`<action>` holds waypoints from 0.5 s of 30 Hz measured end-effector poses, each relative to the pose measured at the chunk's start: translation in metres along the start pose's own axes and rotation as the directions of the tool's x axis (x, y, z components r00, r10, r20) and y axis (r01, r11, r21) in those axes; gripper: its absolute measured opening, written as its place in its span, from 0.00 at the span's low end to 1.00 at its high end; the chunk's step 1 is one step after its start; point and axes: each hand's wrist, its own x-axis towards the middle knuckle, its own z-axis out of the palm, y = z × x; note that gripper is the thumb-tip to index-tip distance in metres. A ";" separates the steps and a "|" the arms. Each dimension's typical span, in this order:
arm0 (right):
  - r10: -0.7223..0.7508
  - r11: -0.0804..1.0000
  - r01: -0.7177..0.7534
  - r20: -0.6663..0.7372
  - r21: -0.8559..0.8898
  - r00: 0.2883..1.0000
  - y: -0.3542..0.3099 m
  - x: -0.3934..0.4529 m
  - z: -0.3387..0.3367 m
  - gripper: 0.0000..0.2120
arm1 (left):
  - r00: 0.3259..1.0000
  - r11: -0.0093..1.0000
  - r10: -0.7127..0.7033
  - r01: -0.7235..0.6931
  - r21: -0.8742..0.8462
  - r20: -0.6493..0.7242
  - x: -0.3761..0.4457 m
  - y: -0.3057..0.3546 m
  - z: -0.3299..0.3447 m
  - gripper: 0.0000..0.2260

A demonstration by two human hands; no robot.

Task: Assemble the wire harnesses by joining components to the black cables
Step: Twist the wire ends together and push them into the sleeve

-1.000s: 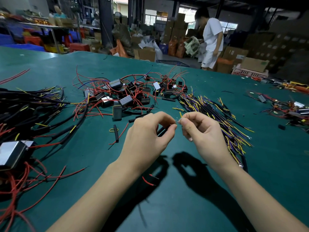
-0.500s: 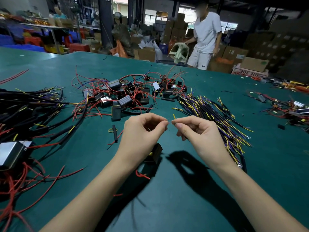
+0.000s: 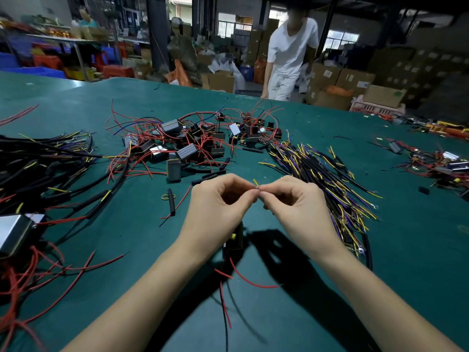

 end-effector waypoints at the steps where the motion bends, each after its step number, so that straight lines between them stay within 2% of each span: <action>1: -0.002 1.000 0.002 0.002 0.001 1.000 0.000 0.000 0.000 0.07 | 1.000 1.000 -0.004 0.004 -0.002 -0.003 0.000 0.001 0.000 0.02; 7: 0.013 0.996 -0.016 0.041 0.086 0.999 0.000 0.001 -0.001 0.07 | 0.995 0.994 -0.100 0.101 -0.040 0.028 0.001 0.002 -0.001 0.04; 11: -0.094 0.995 0.094 0.011 -0.020 0.995 0.003 -0.001 -0.003 0.05 | 0.990 0.993 -0.114 0.116 -0.020 0.089 0.001 0.005 -0.004 0.05; 15: -0.310 0.917 0.318 0.071 -0.242 0.948 0.005 -0.002 -0.006 0.04 | 0.960 0.979 -0.206 0.201 0.045 0.191 0.005 0.002 -0.010 0.06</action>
